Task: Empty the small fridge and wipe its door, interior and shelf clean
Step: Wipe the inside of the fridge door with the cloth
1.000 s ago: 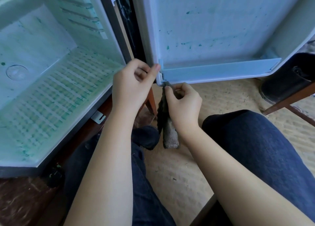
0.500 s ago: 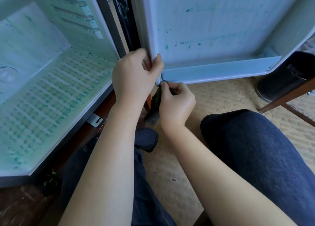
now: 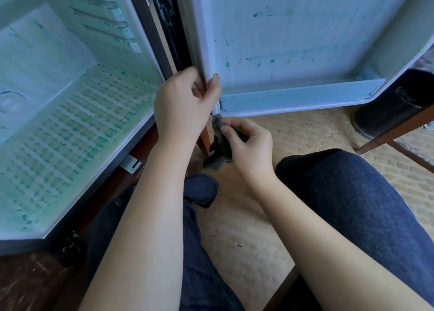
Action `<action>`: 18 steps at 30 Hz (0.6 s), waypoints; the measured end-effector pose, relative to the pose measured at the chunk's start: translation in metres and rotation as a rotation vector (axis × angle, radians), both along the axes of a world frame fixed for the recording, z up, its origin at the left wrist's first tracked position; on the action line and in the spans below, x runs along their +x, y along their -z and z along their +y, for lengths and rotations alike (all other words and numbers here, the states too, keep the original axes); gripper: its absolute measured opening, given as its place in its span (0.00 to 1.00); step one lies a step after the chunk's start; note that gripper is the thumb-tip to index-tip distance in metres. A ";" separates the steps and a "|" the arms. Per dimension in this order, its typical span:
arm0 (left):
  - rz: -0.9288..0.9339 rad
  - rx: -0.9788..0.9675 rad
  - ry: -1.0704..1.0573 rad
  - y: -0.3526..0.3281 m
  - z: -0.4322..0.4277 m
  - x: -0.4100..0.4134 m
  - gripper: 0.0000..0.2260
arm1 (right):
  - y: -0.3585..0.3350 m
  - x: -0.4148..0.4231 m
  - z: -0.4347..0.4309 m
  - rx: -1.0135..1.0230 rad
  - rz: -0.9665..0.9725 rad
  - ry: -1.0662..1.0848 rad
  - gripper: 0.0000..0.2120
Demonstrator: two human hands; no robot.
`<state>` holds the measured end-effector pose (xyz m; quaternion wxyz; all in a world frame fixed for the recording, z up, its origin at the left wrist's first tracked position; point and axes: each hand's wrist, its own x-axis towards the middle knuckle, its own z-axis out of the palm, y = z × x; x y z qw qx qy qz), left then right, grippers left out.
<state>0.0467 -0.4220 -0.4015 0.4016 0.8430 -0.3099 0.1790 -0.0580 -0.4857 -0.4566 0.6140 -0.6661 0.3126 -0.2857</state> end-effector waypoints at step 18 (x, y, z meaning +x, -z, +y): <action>0.049 -0.003 0.018 -0.003 0.002 -0.001 0.15 | -0.009 0.030 0.034 0.075 0.004 0.113 0.03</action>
